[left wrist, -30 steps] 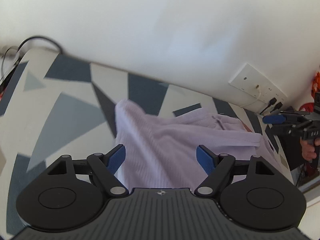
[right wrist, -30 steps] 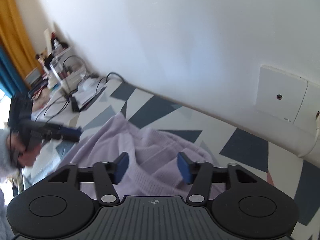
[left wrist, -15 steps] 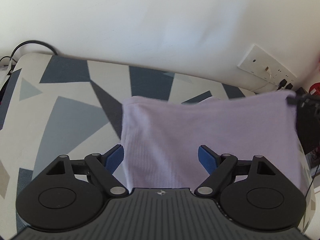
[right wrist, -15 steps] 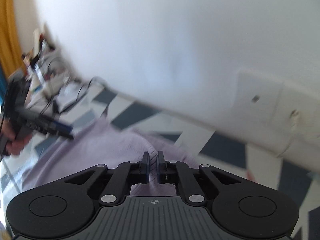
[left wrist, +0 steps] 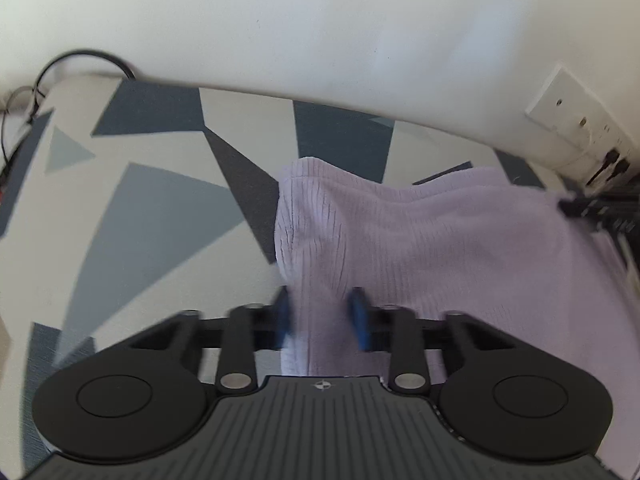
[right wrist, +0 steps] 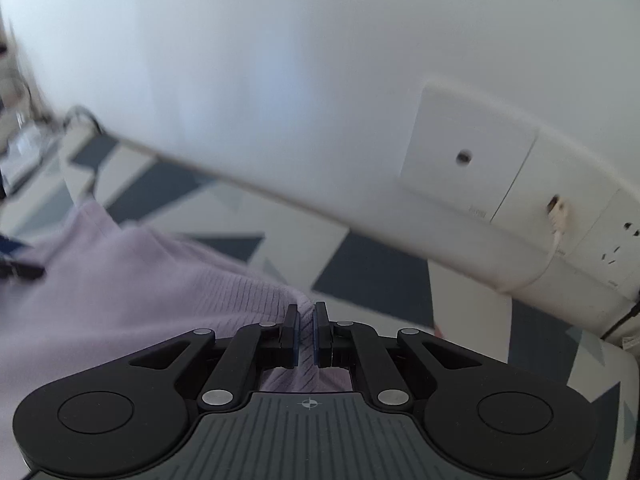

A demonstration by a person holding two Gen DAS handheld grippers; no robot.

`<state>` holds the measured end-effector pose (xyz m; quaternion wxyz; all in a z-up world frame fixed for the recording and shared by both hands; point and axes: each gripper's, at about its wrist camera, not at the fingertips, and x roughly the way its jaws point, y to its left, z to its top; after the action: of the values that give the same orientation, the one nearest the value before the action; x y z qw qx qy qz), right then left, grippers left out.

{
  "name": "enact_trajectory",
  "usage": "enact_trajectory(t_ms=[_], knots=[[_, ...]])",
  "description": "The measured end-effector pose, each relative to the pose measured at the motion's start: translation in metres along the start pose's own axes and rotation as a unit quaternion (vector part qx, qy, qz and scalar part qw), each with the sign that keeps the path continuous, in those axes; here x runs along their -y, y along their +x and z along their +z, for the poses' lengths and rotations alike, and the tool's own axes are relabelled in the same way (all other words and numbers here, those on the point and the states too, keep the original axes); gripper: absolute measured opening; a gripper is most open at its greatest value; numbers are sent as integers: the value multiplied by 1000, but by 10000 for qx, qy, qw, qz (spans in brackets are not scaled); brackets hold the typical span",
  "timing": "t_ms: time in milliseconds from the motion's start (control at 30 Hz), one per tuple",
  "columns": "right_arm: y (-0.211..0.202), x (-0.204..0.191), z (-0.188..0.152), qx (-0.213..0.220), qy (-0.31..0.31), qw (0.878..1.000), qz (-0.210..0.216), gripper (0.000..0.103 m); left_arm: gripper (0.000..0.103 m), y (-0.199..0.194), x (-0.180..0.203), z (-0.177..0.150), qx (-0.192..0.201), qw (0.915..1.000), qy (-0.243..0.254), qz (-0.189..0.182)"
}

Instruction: Fold clothes

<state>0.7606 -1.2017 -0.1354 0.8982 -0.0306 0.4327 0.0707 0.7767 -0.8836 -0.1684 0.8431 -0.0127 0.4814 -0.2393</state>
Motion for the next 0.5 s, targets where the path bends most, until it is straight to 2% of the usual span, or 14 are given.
enact_trajectory(t_ms=[67, 167, 200, 233, 267, 367, 433, 500], knots=[[7, -1, -3, -72, 78, 9999, -75, 6, 10, -4, 3, 2, 130, 9999, -74, 47], [18, -2, -7, -180, 195, 9995, -188, 10, 8, -27, 7, 7, 717, 9972, -37, 195], [18, -1, -9, -154, 249, 9993, -229, 21, 8, -25, 6, 9, 697, 9972, -59, 248], [13, 3, -12, -53, 322, 9991, -276, 38, 8, -23, 5, 11, 676, 9972, -81, 301], [6, 8, -15, 65, 441, 9986, -283, 42, 8, -21, 4, 12, 655, 9972, -104, 354], [-31, 40, -32, 478, 1209, 9912, -235, 42, 9, -12, 4, 8, 536, 9973, -166, 482], [-60, 64, -50, 770, 1668, 9819, -466, 42, 10, -8, 2, 3, 489, 9972, -277, 488], [-79, 84, -72, 810, 2001, 9738, -715, 42, 10, -5, 1, 0, 440, 9971, -381, 486]])
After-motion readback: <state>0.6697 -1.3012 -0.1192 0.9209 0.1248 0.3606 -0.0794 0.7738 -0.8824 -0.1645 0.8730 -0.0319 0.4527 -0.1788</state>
